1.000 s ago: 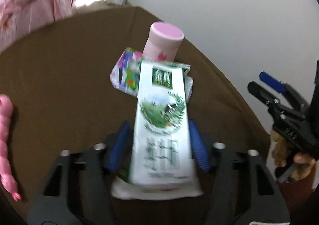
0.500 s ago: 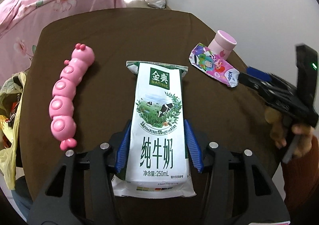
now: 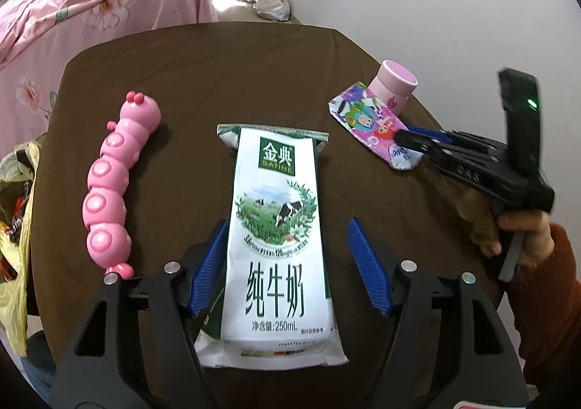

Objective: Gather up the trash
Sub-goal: 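Grasp the pink Kleenex wrapper with the right tool while the left tool holds the milk carton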

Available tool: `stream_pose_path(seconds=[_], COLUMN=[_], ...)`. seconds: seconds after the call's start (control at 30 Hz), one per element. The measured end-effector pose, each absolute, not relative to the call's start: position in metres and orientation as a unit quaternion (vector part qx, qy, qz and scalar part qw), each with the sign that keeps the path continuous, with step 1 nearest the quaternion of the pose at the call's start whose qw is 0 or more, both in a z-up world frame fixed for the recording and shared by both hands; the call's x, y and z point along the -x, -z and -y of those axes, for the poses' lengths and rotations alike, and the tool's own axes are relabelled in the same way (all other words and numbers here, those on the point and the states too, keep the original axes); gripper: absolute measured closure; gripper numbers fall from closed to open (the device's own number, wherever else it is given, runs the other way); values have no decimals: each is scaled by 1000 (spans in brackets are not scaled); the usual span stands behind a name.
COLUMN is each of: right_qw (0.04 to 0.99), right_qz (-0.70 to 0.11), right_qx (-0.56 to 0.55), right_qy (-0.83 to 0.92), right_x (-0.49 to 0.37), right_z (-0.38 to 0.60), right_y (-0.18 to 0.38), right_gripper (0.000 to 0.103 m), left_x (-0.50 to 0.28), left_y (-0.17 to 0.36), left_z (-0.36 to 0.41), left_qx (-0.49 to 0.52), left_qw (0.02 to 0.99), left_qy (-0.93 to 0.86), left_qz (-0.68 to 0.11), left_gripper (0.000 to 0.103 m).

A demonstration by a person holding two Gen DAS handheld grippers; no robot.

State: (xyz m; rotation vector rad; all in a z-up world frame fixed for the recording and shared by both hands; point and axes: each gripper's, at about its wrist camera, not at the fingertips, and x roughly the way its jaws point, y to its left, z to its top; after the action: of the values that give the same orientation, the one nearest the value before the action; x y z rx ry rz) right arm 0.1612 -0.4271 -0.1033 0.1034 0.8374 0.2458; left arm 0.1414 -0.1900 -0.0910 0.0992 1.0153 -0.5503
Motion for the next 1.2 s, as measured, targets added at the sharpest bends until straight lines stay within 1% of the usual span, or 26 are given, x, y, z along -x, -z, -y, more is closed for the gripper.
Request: stream_pose_path(seconds=[0.1, 0.33, 0.6, 0.63, 0.7, 0.77, 0.9, 1.0, 1.03, 1.07, 1.1, 1.13, 1.2], right_qw=[911, 913, 917, 917, 918, 918, 917, 916, 914, 913, 911, 911, 909], right_qz=[-392, -377, -378, -379, -379, -379, -373, -370, -372, -375, -378, -378, -387], right_qx=[-44, -106, -80, -75, -70, -72, -88, -110, -115, -117, -119, -122, -113], right_qy=[-118, -116, -99, -97, -96, -97, -109, -114, -116, -115, -112, -111, -105], right_x=[-144, -117, -104, -102, -98, -96, -94, -94, -96, -97, -98, -98, -99], right_z=[426, 444, 439, 438, 436, 437, 440, 442, 442, 442, 442, 441, 436], right_y=[95, 89, 90, 90, 91, 92, 91, 92, 95, 96, 97, 99, 101], right_gripper=[97, 98, 98, 98, 98, 98, 98, 96, 93, 76, 51, 50, 50], left_x=[-143, -152, -195, -198, -203, -205, -195, -177, -170, -163, -158, -152, -146], left_y=[89, 87, 99, 101, 103, 101, 84, 63, 56, 49, 44, 37, 31], left_z=[194, 197, 221, 225, 227, 224, 208, 189, 184, 178, 174, 167, 163], left_qx=[-54, -60, -82, -88, -88, -77, -42, -6, 1, 6, 10, 19, 27], left_qw=[838, 839, 824, 822, 819, 820, 836, 858, 867, 876, 882, 891, 899], left_qy=[259, 259, 250, 249, 246, 246, 261, 273, 274, 272, 269, 266, 263], left_qz=[-478, -475, -501, -504, -511, -511, -480, -435, -417, -399, -386, -367, -350], left_gripper=[39, 39, 39, 40, 47, 48, 49, 49, 49, 49, 49, 49, 49])
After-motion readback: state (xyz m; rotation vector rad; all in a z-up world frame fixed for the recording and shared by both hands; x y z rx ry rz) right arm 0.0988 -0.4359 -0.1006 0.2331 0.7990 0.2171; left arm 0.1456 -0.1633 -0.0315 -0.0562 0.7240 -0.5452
